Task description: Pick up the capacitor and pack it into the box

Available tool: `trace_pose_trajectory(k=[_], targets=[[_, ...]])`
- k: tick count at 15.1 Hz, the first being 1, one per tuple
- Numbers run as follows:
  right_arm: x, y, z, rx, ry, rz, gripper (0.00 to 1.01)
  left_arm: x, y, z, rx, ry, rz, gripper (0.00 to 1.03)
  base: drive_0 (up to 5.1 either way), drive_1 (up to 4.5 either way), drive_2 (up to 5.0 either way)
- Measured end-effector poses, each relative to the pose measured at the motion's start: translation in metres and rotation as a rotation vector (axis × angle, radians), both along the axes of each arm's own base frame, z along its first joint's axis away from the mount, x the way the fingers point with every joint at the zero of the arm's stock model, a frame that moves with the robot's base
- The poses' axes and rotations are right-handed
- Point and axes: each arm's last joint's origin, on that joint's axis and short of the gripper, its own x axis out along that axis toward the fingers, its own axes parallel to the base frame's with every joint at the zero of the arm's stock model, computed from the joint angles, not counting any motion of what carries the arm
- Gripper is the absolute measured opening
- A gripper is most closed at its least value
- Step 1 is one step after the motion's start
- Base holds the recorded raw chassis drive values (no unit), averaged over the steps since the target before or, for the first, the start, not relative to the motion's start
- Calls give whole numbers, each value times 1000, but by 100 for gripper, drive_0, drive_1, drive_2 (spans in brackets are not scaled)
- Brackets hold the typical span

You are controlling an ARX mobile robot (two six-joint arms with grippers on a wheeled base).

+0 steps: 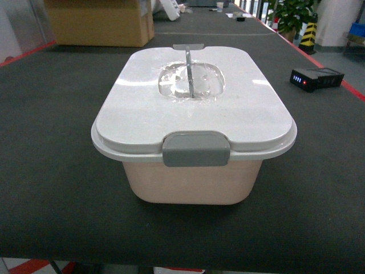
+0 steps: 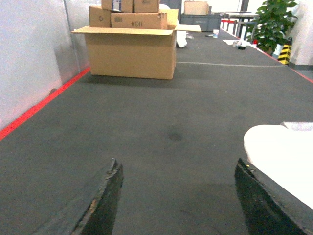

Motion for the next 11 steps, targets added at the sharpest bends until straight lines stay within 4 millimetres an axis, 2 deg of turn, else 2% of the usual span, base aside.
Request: trace_pose_trajectory(k=[7, 8, 9, 11], targets=[[0, 0, 0, 0, 1, 0, 98, -30, -3, -27, 1, 11, -28, 35, 0, 0, 0], [0, 0, 0, 0, 1, 0, 98, -32, -3, -29, 0, 13, -28, 33, 0, 0, 0], [0, 0, 0, 0, 0, 0, 98, -38, -3, -34, 0, 20, -29, 26, 0, 0, 0], [0, 0, 0, 0, 0, 0, 98, -57, -2, -46, 0, 14, -26, 1, 0, 0, 0]])
